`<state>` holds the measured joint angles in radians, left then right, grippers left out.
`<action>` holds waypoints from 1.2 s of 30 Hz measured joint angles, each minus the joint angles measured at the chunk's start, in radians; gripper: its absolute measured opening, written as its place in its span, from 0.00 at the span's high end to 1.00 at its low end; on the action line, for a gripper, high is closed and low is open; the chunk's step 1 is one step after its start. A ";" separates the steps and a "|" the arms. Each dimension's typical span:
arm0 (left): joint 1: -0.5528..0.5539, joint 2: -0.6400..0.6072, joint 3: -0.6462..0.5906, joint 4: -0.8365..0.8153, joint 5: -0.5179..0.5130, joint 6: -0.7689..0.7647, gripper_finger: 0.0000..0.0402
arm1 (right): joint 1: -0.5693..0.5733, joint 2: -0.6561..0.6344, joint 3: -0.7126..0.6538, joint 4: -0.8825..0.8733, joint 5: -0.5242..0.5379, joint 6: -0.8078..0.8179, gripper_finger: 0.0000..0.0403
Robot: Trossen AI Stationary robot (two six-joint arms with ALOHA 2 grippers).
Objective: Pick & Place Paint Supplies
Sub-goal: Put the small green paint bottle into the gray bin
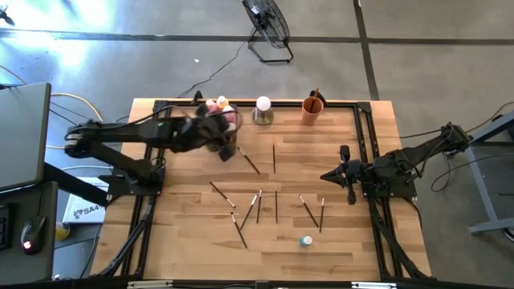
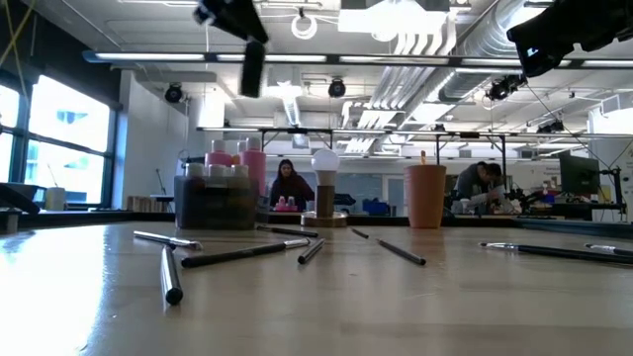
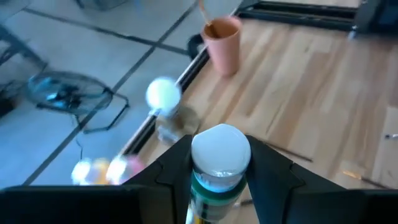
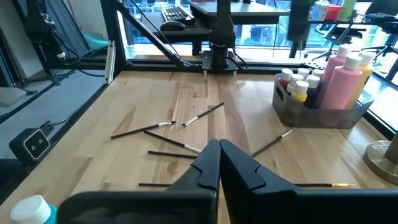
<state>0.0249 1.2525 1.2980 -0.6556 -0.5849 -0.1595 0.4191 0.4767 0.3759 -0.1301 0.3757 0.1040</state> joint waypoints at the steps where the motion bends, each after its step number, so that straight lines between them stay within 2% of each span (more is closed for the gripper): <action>1: -0.002 -0.032 -0.035 -0.003 -0.021 -0.014 0.69 | 0.000 0.000 0.000 0.002 0.000 0.000 0.99; 5: -0.022 -0.152 -0.202 0.043 -0.122 -0.095 0.69 | 0.000 0.000 0.000 0.007 0.000 0.000 0.99; 9: -0.025 -0.245 -0.401 0.203 -0.195 -0.132 0.69 | 0.000 0.000 0.000 0.013 0.001 0.000 0.99; 13: -0.025 -0.289 -0.585 0.479 -0.294 -0.119 0.69 | 0.000 0.000 0.000 0.017 0.039 0.003 0.99; 16: -0.022 -0.285 -0.665 0.645 -0.362 -0.071 0.69 | 0.000 0.000 0.000 0.016 0.049 0.004 0.99; 19: 0.004 -0.268 -0.684 0.720 -0.373 -0.035 0.69 | 0.000 0.000 0.000 0.016 0.049 0.003 0.99; 22: 0.052 -0.265 -0.689 0.711 -0.363 -0.051 0.69 | 0.000 0.000 0.000 0.019 0.049 0.002 0.99; 28: 0.152 -0.260 -0.688 0.713 -0.261 -0.082 0.69 | 0.000 0.000 0.000 0.022 0.049 0.000 0.99; 36: 0.259 -0.219 -0.687 0.746 -0.178 -0.085 0.69 | 0.000 0.000 0.000 0.022 0.049 0.000 0.99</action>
<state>0.2838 1.0340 0.6112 0.0903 -0.7629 -0.2449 0.4187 0.4770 0.3759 -0.1080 0.4248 0.1040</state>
